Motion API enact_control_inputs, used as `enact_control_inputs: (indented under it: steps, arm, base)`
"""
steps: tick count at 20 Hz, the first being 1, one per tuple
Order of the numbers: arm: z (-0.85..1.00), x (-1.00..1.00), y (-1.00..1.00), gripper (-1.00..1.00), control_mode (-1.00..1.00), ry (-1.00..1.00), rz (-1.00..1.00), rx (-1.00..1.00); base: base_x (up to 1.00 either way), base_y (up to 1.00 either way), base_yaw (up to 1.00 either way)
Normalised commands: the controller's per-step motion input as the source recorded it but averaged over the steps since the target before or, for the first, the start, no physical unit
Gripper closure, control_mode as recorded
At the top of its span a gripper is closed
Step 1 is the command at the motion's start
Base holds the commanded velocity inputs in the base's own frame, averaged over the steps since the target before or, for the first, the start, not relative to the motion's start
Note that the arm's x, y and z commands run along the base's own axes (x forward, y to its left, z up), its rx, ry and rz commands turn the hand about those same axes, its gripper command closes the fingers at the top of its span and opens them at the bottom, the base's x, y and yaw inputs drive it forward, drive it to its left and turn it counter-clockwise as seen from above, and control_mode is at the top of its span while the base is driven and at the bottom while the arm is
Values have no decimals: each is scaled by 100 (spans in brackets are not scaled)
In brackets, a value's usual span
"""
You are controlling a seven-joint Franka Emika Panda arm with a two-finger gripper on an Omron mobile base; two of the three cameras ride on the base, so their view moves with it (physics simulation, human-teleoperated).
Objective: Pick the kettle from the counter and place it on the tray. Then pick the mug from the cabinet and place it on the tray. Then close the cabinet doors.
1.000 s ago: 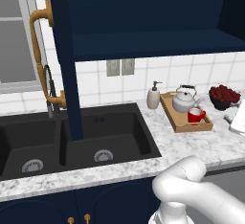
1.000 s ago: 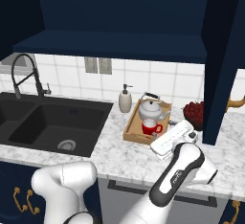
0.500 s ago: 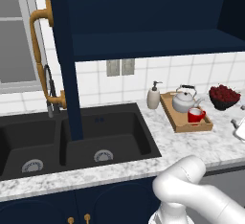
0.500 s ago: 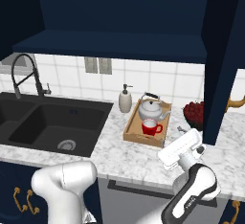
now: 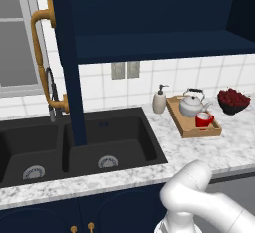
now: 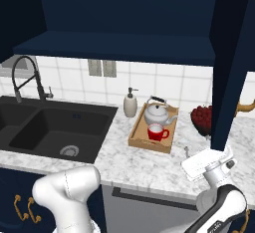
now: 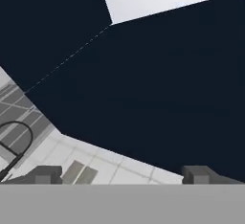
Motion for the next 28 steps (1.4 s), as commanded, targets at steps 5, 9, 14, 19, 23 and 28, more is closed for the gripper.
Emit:
enact_control_inputs:
  steps: [5,9,14,19,23,28]
  arm:
    - [53,-22,-42,-100,-100,-15,0,1]
    - [61,-19,-15,-100,-100,-12,-7,-4]
    - [64,-13,-2,-100,-100,-12,-7,-13]
    - [65,-2,16,-100,-100,-11,-4,-25]
    - [61,0,40,-100,-100,-6,-5,-28]
    - [55,1,55,-100,-100,-2,-12,-29]
  base:
    - [0,0,0]
    - [0,0,0]
    - [0,0,0]
    - [0,0,0]
    - [0,0,0]
    - [0,0,0]
